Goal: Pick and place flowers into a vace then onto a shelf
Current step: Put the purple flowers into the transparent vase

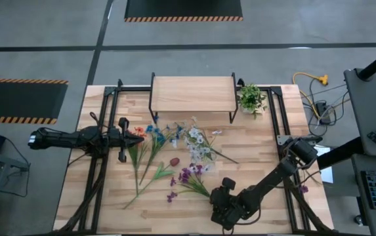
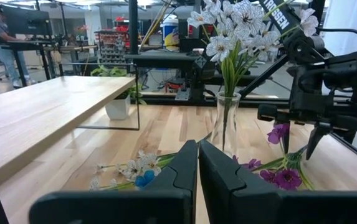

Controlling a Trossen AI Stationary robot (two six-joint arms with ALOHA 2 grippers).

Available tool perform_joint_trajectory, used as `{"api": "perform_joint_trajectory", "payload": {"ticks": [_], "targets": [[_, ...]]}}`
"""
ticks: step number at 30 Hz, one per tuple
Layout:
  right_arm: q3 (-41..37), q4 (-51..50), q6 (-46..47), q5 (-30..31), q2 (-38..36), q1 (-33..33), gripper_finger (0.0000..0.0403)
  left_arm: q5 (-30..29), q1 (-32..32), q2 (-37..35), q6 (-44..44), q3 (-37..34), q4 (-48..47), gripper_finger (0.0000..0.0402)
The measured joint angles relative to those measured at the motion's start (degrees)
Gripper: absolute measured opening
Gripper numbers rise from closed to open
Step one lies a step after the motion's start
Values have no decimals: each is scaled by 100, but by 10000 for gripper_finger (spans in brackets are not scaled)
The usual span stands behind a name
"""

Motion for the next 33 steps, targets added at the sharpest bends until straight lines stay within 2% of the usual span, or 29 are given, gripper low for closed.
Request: {"api": "perform_joint_trajectory", "payload": {"ticks": [20,28,33], "targets": [[142,-65,-207,-51,-4,-31,51,4,1,2,0,0,0,0],[181,-203,-220,-300,-11,-34,20,7,2,2,0,-2,0,0],[181,-160,-434,-175,-52,-34,11,9,1,6,0,0,0,0]]}}
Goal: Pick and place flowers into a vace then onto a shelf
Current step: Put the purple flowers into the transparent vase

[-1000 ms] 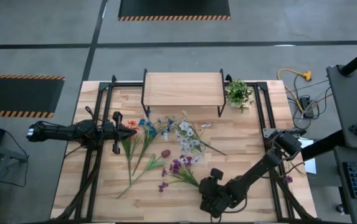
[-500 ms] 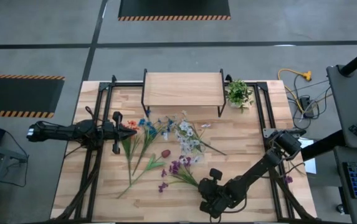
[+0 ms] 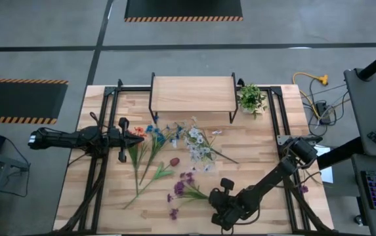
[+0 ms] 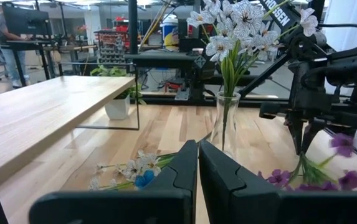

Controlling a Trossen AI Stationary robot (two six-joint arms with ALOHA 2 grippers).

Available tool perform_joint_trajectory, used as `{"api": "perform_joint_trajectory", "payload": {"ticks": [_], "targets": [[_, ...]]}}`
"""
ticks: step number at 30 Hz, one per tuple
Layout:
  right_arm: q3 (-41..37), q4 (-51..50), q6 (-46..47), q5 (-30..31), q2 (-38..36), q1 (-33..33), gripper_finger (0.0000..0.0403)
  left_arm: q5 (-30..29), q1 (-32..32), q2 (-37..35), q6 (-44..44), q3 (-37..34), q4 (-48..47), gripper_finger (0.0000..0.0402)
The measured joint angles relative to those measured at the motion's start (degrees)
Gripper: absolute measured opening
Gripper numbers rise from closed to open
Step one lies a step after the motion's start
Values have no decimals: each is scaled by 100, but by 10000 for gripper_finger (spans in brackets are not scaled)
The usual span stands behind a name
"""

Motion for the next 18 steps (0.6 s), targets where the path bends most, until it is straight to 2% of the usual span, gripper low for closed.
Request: {"api": "perform_joint_trajectory", "payload": {"ticks": [7,10,14,18], "targets": [[0,64,-249,1069,-452,125,10,-2,-1,1,0,0,0,0],[2,95,-443,1743,-748,324,9,-7,0,6,0,0,2,0],[1,105,-623,2952,-1042,677,9,-9,1,7,0,0,2,0],[-98,101,-655,3585,-1296,890,9,-9,0,7,0,-2,2,0]]}}
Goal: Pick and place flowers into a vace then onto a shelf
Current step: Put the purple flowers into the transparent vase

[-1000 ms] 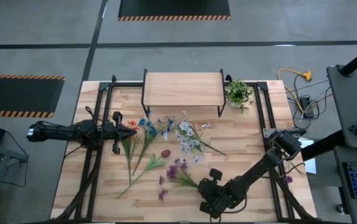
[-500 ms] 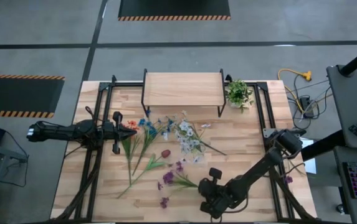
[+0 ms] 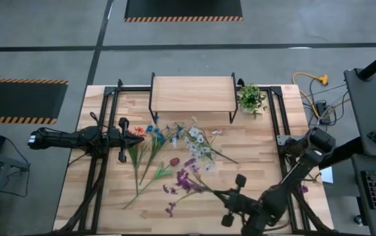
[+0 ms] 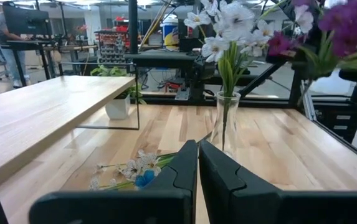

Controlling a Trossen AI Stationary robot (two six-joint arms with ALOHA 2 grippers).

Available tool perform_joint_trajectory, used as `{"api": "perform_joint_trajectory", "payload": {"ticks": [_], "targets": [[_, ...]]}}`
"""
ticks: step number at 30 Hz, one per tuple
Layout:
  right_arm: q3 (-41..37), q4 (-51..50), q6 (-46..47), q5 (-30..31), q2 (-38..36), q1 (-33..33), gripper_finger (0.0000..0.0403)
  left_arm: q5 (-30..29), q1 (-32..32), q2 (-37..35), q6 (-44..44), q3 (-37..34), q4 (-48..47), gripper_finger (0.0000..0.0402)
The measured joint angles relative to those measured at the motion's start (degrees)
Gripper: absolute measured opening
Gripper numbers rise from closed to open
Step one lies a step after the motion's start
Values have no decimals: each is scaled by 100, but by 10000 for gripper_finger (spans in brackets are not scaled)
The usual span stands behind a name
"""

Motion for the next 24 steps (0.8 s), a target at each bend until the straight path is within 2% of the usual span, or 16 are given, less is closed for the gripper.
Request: {"api": "perform_joint_trajectory", "payload": {"ticks": [7,12,16,24], "targets": [[-439,-150,-73,658,-452,109,9,2,1,-2,0,0,0,0],[-1153,-109,-163,971,-920,170,9,3,-1,0,2,1,-3,0],[-1763,-81,171,1655,-1492,358,9,2,1,0,2,0,0,0],[-2841,-95,892,2556,-2570,828,8,2,1,0,4,2,0,0]]}}
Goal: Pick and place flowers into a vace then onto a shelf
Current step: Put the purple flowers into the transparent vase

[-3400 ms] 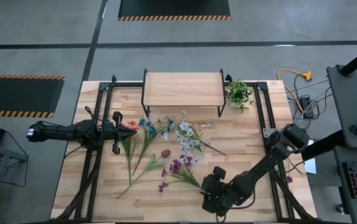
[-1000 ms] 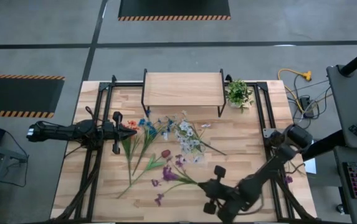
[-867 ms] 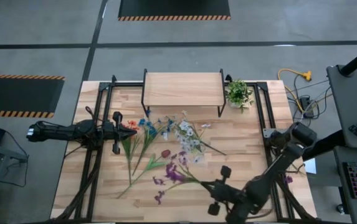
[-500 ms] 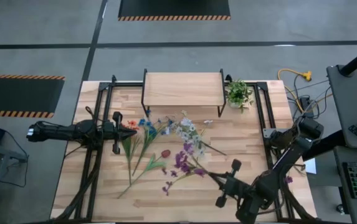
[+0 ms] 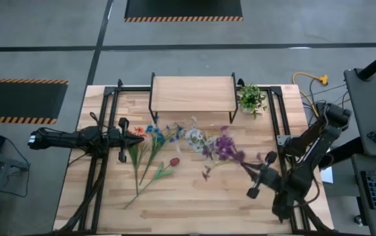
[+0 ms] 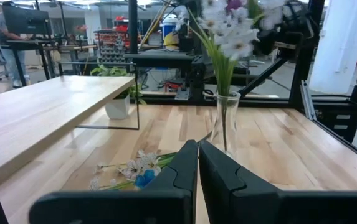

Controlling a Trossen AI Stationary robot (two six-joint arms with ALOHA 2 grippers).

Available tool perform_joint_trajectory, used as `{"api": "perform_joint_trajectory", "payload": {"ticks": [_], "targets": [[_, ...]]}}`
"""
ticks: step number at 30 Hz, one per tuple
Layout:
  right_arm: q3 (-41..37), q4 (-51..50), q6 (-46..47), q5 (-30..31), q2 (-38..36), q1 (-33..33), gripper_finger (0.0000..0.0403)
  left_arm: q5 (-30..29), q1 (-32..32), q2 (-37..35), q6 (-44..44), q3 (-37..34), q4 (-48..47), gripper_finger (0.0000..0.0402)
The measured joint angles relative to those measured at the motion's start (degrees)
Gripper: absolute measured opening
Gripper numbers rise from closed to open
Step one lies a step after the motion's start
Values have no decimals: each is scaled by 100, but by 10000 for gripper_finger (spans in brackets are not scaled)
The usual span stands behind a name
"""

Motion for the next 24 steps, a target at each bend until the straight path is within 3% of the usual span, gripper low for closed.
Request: {"api": "perform_joint_trajectory", "payload": {"ticks": [11,21,24], "targets": [[-518,12,-116,45,-1082,15,8,-1,0,2,-1,-1,2,0],[277,17,-1468,31,-1097,49,8,2,-1,15,-2,-1,-4,0],[431,-10,-1665,-339,-1092,48,8,2,-1,33,-2,-2,-9,0]]}}
